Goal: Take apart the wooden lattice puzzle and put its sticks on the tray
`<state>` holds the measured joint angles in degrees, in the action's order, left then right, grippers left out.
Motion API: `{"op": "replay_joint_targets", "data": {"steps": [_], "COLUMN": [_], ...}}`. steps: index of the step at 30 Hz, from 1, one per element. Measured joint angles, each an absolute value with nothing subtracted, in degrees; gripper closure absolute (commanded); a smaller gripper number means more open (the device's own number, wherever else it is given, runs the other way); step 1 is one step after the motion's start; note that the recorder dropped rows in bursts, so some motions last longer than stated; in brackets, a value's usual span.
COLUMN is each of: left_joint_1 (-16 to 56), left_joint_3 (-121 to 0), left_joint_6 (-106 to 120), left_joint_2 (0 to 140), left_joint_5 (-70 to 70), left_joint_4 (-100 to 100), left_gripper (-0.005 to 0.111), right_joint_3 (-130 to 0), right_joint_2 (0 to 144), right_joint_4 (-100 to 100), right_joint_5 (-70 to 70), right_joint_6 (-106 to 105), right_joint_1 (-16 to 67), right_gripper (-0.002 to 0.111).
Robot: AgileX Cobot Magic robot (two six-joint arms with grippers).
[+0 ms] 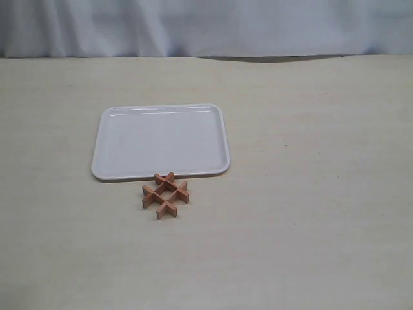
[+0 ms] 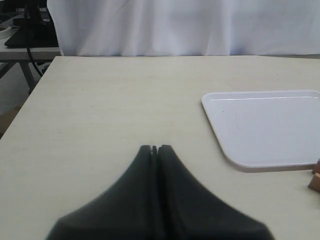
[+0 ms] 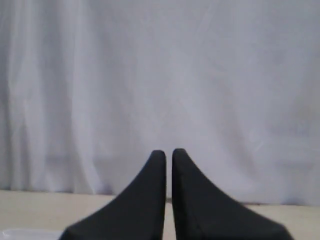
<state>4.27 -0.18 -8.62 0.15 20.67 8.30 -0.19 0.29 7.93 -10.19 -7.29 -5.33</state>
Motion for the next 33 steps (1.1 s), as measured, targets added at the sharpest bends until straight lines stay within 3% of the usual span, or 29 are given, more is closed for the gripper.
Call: {"op": "replay_joint_targets", "data": {"steps": [10, 19, 26, 33], "left_joint_1": [4.27, 4.27, 4.27, 4.27], "left_joint_3": [-0.18, -0.18, -0.18, -0.18], "left_joint_6": [-8.62, -8.62, -8.62, -8.62], "left_joint_2": [0.15, 0.15, 0.15, 0.15], "left_joint_5": [20.67, 20.67, 20.67, 20.67], "left_joint_4": [8.30, 8.30, 8.30, 8.30], "left_gripper": [0.107, 0.107, 0.107, 0.107], "right_joint_3": [-0.61, -26.07, -35.78, -42.73], "right_joint_2": [0.29, 24.92, 47.42, 67.47], "right_joint_4": [8.63, 1.67, -9.15, -10.68], "right_joint_5": [-25.44, -8.65, 5.70, 18.31], "right_joint_6": [28.32, 20.96, 19.74, 12.22], "right_joint_1": [-5.33, -5.33, -5.02, 7.06], "right_gripper": [0.104, 0.104, 0.104, 0.104]}}
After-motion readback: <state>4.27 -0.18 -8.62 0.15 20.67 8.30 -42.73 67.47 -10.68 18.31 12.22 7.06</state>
